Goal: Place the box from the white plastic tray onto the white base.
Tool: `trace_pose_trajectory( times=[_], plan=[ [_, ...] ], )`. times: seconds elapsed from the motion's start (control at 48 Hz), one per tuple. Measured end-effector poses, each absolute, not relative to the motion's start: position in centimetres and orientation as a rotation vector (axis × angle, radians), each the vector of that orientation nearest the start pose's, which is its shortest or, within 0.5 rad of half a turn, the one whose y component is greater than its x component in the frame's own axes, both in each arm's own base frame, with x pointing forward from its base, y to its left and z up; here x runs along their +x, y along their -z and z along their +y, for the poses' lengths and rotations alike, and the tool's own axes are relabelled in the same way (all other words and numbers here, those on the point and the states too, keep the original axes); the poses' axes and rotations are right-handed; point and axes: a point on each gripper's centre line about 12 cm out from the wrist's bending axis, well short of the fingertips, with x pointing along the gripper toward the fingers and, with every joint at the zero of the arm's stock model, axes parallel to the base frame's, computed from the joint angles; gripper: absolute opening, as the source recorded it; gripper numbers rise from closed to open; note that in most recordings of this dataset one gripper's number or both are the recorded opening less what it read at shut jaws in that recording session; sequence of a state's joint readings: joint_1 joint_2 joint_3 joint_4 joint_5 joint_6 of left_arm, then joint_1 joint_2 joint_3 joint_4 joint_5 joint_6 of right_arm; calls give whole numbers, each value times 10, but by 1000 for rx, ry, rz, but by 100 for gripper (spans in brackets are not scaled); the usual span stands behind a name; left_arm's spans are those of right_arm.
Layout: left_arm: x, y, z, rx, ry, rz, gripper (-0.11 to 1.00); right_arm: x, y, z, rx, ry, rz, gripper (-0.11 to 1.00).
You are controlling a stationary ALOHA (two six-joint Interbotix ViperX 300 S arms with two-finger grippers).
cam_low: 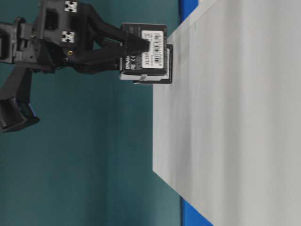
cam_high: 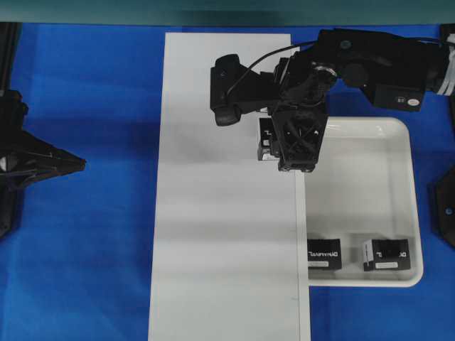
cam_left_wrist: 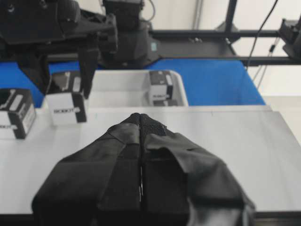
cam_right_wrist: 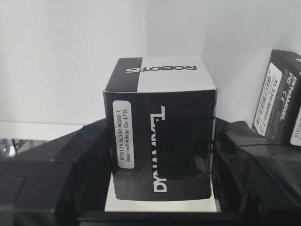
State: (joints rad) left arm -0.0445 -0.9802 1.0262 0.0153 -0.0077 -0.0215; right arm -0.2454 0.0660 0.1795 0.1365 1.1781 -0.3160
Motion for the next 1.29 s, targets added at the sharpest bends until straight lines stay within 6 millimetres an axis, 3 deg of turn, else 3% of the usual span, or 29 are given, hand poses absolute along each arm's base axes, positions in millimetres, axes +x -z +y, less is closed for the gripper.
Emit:
trace_pose_trajectory(
  times=[0.333, 1.29],
  plan=[
    [202, -327, -9, -7, 46, 37, -7, 379, -219, -79, 44, -85, 1402, 59],
    [204, -326, -10, -7, 51, 40, -7, 381, -206, -72, 41, -94, 1414, 59]
  ],
)
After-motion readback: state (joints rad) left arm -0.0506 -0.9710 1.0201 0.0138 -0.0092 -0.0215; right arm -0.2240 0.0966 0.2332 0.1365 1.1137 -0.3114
